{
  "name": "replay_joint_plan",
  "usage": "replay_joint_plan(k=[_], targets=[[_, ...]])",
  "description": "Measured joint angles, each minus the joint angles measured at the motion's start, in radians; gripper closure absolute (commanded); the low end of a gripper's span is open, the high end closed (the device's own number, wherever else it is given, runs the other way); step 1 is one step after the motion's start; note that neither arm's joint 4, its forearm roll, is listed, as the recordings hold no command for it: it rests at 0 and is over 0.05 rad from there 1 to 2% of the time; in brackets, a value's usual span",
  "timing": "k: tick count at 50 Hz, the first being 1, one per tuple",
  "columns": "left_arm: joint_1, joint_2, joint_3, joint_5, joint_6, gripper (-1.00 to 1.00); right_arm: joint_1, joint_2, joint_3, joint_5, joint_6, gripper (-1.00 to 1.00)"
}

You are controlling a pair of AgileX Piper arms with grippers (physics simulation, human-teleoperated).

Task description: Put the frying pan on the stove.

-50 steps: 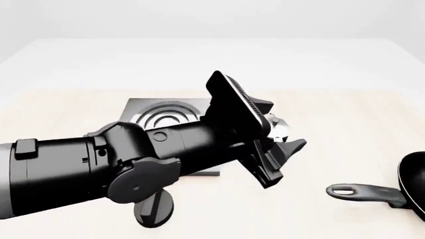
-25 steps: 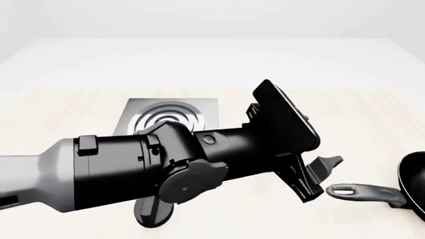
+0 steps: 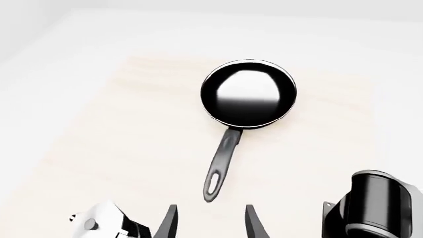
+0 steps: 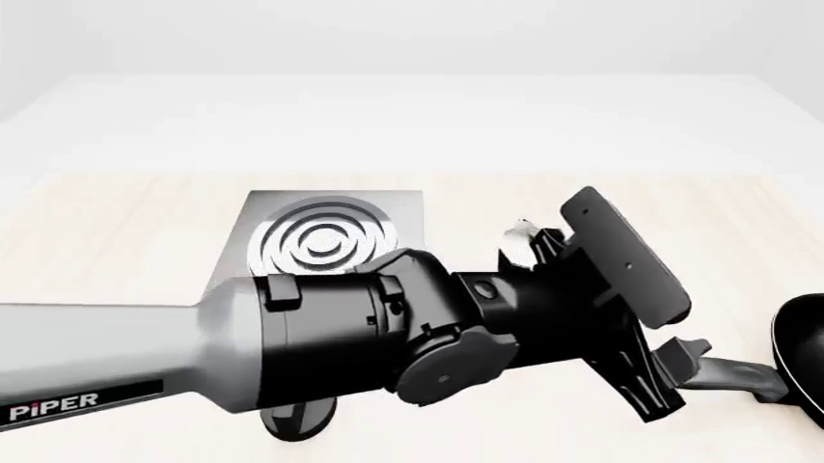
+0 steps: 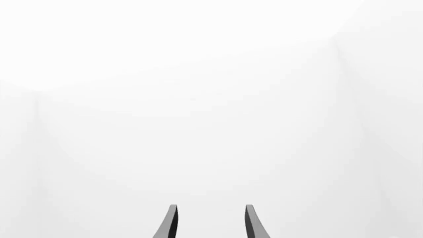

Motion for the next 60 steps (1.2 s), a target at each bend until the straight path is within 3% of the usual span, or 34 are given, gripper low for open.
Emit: replay_joint_plan(k=[60], targets=[[0.023,0.31,-0.4,0.153,-0.036,-1.0,-0.022,0.0,-0.045,0.054,0.0,-1.0]])
